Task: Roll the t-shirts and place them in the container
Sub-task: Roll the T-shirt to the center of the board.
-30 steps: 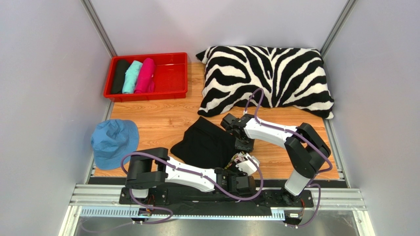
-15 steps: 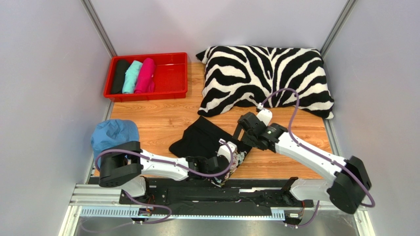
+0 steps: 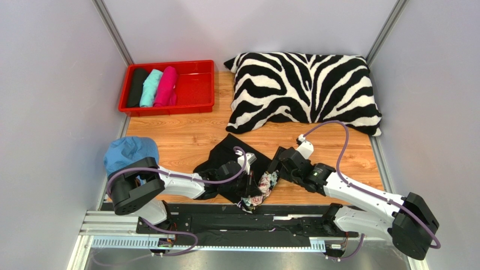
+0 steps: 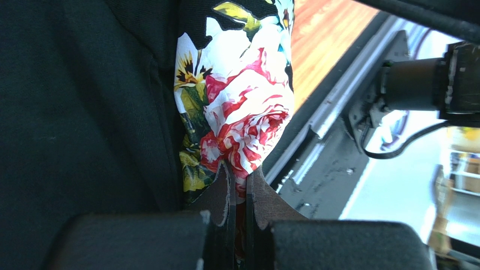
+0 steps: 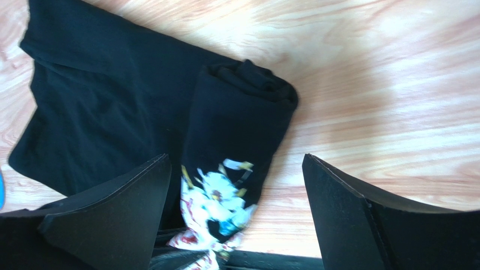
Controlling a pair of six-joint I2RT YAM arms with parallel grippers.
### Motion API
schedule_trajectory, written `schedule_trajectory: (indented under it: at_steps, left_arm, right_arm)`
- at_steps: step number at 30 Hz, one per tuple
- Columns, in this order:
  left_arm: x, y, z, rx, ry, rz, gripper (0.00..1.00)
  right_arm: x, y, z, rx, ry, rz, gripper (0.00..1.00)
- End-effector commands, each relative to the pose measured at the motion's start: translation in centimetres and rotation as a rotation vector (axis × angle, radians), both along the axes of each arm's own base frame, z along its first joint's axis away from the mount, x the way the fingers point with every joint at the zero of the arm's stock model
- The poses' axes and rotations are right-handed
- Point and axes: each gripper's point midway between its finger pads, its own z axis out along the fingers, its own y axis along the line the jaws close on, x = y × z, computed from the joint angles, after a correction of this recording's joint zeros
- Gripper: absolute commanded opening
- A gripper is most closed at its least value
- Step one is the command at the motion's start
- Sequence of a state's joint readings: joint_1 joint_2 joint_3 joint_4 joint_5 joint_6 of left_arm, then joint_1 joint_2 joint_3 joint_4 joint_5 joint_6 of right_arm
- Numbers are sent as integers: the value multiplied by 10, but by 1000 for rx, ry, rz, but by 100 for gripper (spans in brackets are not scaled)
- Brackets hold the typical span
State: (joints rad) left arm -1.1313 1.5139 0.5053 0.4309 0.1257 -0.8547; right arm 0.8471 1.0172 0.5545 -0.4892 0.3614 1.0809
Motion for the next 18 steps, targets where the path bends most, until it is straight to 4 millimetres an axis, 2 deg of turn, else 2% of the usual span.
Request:
schedule_trajectory:
  at_steps: [1, 8, 10, 11, 13, 14, 15, 16, 17, 18]
  left_arm:
    - [-18, -4, -1, -60, 114, -57, 0]
    - [-20, -3, -4, -75, 133, -59, 0]
    - [-20, -4, -4, -79, 128, -67, 0]
    - [-22, -5, -4, -78, 130, -82, 0]
    - [-22, -5, -4, -78, 119, -98, 0]
    - [-23, -6, -3, -82, 113, -107, 0]
    - [-23, -5, -2, -82, 100, -118, 2]
    - [-22, -6, 1, -87, 89, -114, 6]
    - [-21, -5, 3, -86, 80, -114, 14]
    - [-20, -3, 2, -72, 68, -117, 19]
  right_arm:
    - [16, 15, 5, 54, -48, -41, 91]
    - [15, 6, -21, -77, 43, -79, 80]
    - [18, 5, -18, -98, 46, -93, 76]
    - [17, 2, -22, -129, 65, -95, 68]
    - [22, 5, -16, -142, 62, -102, 55]
    - [20, 1, -21, -179, 84, -102, 37]
    - [21, 1, -21, -193, 93, -102, 29]
    - [21, 1, -17, -210, 104, -101, 22]
    - [21, -1, -22, -243, 124, -102, 11]
    - [20, -1, -22, -263, 136, -99, 8]
